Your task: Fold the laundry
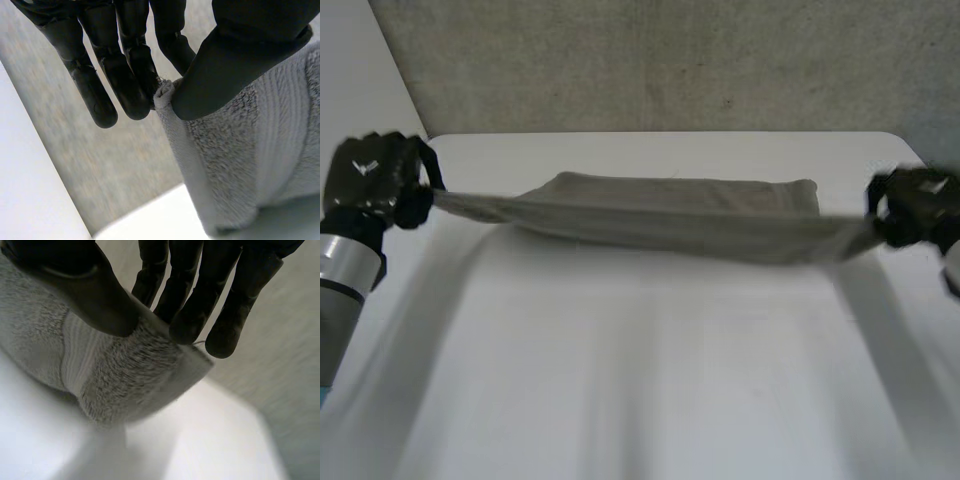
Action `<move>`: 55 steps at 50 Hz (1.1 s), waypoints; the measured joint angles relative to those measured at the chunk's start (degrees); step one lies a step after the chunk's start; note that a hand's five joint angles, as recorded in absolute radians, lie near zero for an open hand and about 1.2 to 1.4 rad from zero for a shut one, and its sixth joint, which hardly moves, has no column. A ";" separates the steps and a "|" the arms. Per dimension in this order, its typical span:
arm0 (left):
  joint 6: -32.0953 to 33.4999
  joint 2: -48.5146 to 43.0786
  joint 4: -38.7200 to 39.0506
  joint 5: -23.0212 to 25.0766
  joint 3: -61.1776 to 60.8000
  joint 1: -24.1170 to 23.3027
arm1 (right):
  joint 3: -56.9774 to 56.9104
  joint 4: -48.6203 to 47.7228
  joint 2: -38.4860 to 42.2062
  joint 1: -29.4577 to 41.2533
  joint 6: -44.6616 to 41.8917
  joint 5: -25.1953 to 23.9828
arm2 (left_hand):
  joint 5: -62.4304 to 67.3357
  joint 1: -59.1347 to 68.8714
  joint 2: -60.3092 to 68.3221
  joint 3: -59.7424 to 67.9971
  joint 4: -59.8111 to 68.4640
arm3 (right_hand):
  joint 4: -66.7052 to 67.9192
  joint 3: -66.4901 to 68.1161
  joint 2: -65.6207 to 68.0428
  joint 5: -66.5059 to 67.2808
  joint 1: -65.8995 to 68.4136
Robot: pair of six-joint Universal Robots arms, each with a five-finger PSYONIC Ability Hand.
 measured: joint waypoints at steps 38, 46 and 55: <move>15.25 -17.42 -23.63 -1.27 33.78 -6.10 | -58.41 44.96 22.15 5.19 -25.97 2.59 | 0.00 0.00 0.00 0.01 0.01 | 0.00 0.07 0.69 0.12 0.00; 10.01 -20.14 -18.59 -3.77 55.99 -7.56 | -83.41 33.93 27.51 10.43 -17.69 7.99 | 0.00 0.00 0.00 0.01 0.01 | 0.00 0.08 0.70 0.30 0.00; -1.57 -18.08 -12.22 -5.62 58.96 -7.36 | -80.47 31.94 21.28 10.24 -5.89 5.93 | 0.00 0.00 0.00 0.01 0.01 | 0.00 0.08 0.70 0.68 0.00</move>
